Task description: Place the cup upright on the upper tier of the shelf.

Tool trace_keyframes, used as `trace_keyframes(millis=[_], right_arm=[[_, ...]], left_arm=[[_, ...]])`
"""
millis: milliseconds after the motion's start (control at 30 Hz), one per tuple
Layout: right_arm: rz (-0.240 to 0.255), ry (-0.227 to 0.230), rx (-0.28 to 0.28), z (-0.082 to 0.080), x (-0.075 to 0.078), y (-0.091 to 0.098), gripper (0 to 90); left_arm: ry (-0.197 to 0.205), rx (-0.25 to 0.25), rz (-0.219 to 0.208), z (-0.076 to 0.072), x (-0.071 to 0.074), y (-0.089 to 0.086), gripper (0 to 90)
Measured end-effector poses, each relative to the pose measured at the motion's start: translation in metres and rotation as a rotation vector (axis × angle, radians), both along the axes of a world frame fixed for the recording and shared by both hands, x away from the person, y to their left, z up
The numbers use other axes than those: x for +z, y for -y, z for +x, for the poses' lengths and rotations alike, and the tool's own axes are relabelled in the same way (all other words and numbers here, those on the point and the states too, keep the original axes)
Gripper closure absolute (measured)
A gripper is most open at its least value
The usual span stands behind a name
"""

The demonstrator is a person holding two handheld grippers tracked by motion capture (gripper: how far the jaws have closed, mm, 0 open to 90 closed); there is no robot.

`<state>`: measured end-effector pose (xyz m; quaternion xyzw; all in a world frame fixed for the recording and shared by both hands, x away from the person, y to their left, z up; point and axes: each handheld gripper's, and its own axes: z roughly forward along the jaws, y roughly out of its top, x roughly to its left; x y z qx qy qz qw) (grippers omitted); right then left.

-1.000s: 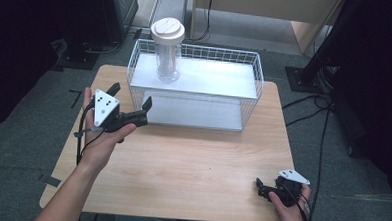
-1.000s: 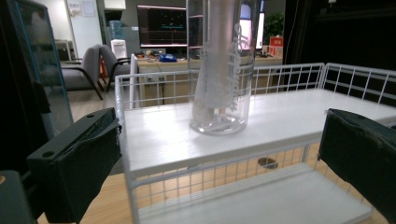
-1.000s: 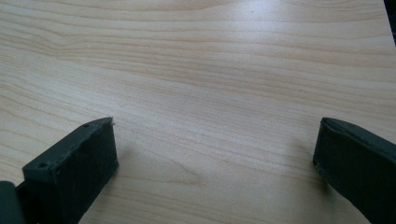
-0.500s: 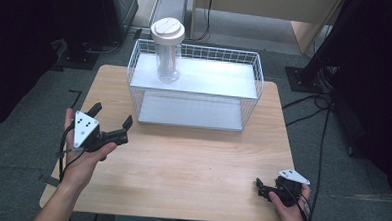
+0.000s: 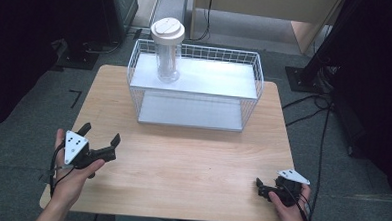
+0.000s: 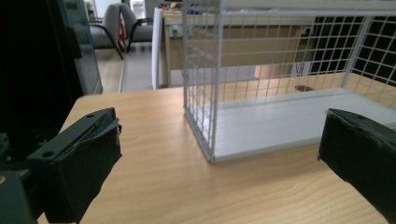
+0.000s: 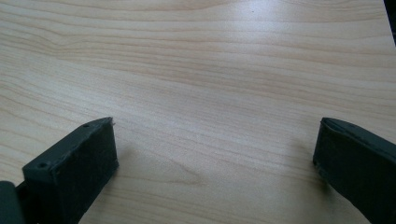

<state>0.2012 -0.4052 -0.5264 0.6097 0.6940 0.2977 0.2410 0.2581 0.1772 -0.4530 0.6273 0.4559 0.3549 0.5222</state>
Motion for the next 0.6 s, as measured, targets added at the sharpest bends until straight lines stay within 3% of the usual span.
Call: trace_keyframes(millis=[600], right_arm=[[0.000, 0.000, 0.000, 0.000, 0.000, 0.000, 0.0]], left_arm=[[-0.147, 0.046, 0.004, -0.018, -0.046, -0.035, 0.0]])
